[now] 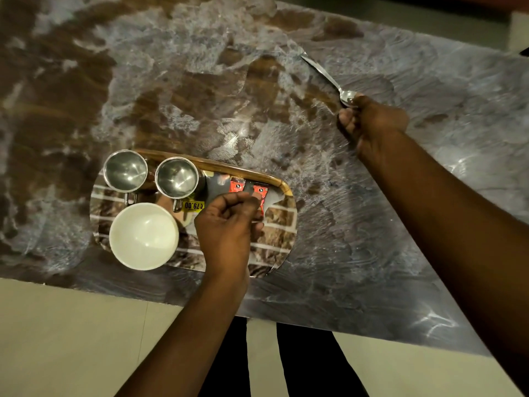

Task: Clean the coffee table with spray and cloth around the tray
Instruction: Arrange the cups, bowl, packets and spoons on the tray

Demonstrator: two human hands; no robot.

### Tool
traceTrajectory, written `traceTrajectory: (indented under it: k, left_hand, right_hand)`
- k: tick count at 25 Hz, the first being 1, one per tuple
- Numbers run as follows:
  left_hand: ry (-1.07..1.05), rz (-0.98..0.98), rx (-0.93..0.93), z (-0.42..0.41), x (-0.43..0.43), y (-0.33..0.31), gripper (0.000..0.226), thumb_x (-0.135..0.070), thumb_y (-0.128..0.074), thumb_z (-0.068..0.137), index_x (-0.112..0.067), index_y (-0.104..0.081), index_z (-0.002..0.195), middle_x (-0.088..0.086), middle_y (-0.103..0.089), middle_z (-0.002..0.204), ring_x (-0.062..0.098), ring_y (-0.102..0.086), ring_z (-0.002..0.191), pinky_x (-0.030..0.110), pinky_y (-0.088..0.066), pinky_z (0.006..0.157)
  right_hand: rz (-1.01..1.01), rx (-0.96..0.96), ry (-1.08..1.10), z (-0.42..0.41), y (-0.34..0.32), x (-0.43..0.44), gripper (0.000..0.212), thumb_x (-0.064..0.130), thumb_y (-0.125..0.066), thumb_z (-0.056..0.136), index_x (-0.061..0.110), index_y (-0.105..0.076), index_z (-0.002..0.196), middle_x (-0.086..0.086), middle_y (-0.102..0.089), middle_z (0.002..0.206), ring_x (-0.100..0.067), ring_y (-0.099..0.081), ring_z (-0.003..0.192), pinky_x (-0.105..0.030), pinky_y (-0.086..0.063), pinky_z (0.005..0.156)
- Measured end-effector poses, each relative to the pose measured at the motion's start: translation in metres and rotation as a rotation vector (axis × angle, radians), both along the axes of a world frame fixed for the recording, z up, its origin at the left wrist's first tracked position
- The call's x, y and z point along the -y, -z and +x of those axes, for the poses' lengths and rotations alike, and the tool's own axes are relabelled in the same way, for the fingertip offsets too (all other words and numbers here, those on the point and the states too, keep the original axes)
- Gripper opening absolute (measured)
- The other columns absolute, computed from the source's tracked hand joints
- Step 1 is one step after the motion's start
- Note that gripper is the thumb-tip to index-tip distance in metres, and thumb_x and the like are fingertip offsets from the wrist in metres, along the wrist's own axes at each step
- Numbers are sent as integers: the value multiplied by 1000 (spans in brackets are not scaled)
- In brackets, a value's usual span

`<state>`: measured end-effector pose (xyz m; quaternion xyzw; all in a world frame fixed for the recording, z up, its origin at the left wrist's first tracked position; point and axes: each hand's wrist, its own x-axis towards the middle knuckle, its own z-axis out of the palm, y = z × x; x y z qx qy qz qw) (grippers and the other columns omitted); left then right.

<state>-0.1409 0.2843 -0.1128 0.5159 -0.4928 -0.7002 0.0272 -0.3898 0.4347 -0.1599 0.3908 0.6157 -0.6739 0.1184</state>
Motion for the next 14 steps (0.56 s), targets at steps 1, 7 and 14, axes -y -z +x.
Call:
traceTrajectory:
  k: [1, 7, 14]
  left_hand:
    - [15, -3, -19, -3, 2, -2, 8, -4, -82, 93, -11, -78, 94, 8, -78, 82, 19, -70, 69, 31, -62, 62]
    - [10, -13, -89, -12, 11, -3, 9, -11, -79, 98, -9, -79, 107, 10, -78, 88, 21, -69, 71, 43, -62, 77]
    - [-46, 37, 8, 20, 2, 3, 11, -13, -77, 99, -4, -81, 103, 5, -83, 79, 11, -76, 66, 22, -66, 67]
  right_hand:
    - [-1, -1, -7, -2, 1, -1, 12, 1, -77, 94, -7, -73, 102, -12, -72, 68, -13, -67, 47, -26, -59, 52]
    - [8, -54, -156, 53, -24, -9, 20, -3, -67, 99, -10, -66, 118, -14, -78, 73, -17, -75, 61, -26, -61, 56]
    - [-27, 81, -369, 194, -42, 4, 19, 7, -78, 95, -4, -72, 110, -16, -80, 83, -20, -76, 68, -24, -61, 57]
